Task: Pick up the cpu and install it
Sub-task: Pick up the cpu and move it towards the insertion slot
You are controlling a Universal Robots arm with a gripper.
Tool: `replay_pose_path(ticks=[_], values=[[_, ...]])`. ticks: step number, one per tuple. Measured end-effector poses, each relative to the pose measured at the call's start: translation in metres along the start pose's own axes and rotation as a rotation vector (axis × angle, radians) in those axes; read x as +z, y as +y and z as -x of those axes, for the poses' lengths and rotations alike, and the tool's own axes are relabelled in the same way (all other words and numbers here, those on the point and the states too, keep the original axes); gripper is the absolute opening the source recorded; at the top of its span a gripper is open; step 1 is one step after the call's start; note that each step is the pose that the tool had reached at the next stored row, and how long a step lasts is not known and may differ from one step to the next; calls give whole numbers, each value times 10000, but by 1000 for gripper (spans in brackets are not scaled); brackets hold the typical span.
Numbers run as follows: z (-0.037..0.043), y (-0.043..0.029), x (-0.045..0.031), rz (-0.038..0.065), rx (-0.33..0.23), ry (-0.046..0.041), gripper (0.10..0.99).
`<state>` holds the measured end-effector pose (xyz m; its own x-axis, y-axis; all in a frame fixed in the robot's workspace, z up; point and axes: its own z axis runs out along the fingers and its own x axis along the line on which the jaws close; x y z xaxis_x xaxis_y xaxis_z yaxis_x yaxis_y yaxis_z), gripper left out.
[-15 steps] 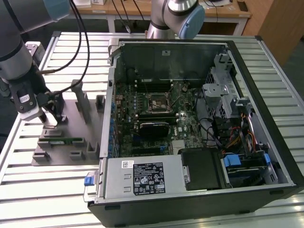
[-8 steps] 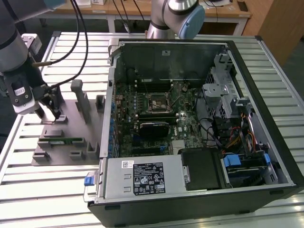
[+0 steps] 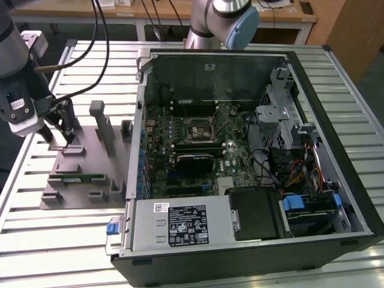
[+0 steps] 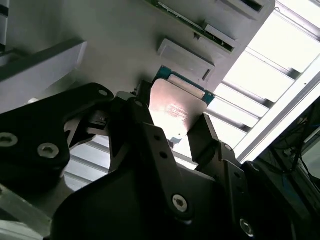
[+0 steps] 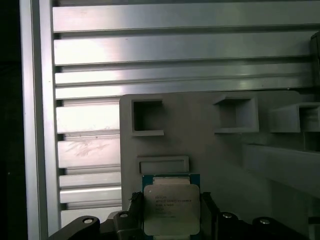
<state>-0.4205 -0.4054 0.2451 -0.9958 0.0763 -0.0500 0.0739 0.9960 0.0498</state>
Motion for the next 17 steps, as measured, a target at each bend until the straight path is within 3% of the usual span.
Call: replay_pose_path(ticks=[17], values=[[22,26,-445,32,-20,-421,541]])
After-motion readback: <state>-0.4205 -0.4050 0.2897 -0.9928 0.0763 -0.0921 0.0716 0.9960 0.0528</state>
